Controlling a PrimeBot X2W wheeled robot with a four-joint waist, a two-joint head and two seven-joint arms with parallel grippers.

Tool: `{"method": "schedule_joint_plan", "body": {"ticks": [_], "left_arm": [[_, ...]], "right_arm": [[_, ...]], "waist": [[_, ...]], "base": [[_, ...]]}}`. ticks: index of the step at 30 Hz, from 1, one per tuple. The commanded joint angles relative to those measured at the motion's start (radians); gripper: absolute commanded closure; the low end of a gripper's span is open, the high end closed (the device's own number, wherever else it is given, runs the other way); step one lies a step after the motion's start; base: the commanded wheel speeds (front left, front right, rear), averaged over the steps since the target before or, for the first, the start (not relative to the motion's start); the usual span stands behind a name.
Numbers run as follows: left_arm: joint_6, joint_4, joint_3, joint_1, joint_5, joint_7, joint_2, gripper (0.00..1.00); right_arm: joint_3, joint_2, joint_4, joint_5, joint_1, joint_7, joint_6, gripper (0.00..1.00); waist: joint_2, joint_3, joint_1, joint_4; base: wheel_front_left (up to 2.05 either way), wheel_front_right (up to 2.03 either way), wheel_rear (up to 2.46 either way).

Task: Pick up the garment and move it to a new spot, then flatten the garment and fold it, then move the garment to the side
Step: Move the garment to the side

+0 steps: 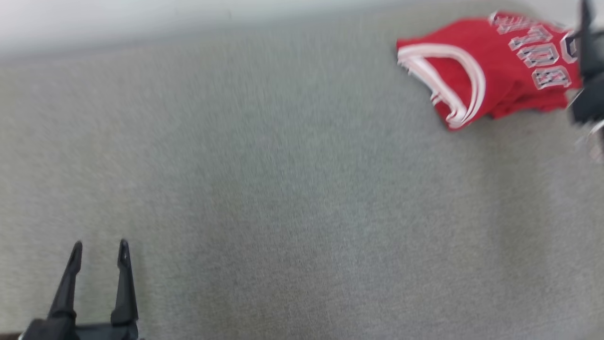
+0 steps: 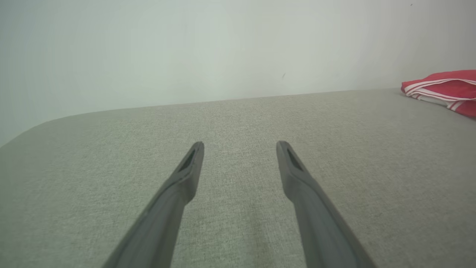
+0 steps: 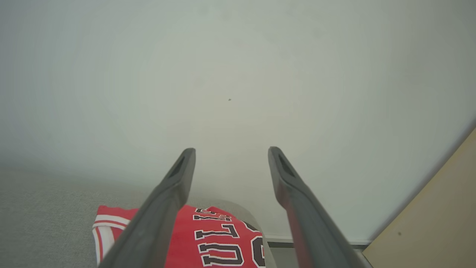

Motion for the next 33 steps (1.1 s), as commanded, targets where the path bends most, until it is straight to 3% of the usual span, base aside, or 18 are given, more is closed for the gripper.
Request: {"method": "schedule_joint_plan", "body": {"ticks": [1, 11, 22, 33], "left_arm": [[0.002, 0.002, 0.006, 0.020, -0.008, -0.004, -0.008, 0.00], [-0.007, 0.068, 0.020, 0.097, -0.013, -0.004, -0.024, 0.00], [-0.026, 0.155, 0.023, 0.078, -0.021, -0.004, -0.007, 0.00], [-0.038, 0.219, 0.013, 0.057, -0.018, -0.004, -0.008, 0.00]], "right_arm": [[-0.008, 0.006, -0.013, 0.009, 0.038, 0.000, -0.003, 0.00], [-0.098, 0.111, -0.165, 0.025, 0.362, 0.000, -0.003, 0.00], [-0.148, 0.229, -0.330, 0.001, 0.653, 0.000, -0.003, 0.00], [-0.159, 0.352, -0.413, -0.012, 0.857, 0.000, -0.003, 0.00]], "waist": [[0.0002, -0.149, 0.0003, 0.018], [0.0002, -0.299, 0.0003, 0.054], [0.0002, -0.365, 0.0003, 0.116], [0.0002, -0.407, 0.0003, 0.161]], "base": [[0.00, 0.00, 0.00], [0.00, 0.00, 0.00], [0.00, 0.00, 0.00], [0.00, 0.00, 0.00]]}}
